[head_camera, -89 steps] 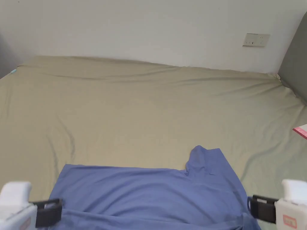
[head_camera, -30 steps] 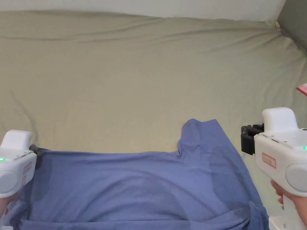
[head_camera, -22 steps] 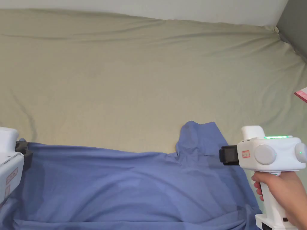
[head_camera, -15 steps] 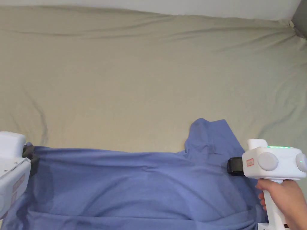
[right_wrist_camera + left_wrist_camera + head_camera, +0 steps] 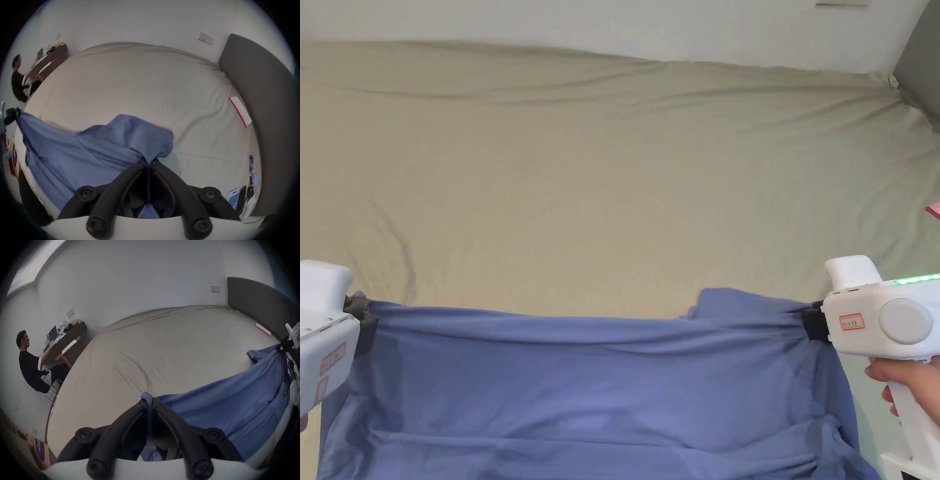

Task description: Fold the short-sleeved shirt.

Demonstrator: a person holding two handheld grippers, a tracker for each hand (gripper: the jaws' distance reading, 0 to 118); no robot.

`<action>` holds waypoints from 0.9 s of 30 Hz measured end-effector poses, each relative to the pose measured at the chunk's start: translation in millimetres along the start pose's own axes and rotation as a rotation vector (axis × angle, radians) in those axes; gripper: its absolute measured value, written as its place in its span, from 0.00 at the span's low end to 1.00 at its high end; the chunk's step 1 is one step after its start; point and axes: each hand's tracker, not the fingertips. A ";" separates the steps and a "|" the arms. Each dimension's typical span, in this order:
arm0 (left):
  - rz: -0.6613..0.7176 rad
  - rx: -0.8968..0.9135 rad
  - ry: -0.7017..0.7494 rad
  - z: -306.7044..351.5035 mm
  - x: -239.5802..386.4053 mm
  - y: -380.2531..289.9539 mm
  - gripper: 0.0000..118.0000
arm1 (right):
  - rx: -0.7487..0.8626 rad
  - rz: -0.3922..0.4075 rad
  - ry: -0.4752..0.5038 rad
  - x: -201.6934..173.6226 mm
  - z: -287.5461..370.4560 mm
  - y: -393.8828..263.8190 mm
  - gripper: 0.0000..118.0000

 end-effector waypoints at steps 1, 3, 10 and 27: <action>-0.004 -0.005 -0.004 8.5 -1.8 -1.7 0.02 | 0.000 0.022 0.007 -0.4 11.5 -3.9 0.04; -0.018 -0.019 -0.010 25.1 -4.7 -7.9 0.02 | -0.001 0.069 0.025 -2.0 34.2 -15.3 0.04; -0.085 -0.133 -0.057 59.2 -6.1 -57.8 0.02 | -0.117 0.214 0.074 -12.9 73.3 -77.1 0.04; -0.177 -0.423 -0.166 12.8 2.6 -159.0 0.02 | -0.490 0.189 0.184 -31.1 22.2 -178.2 0.04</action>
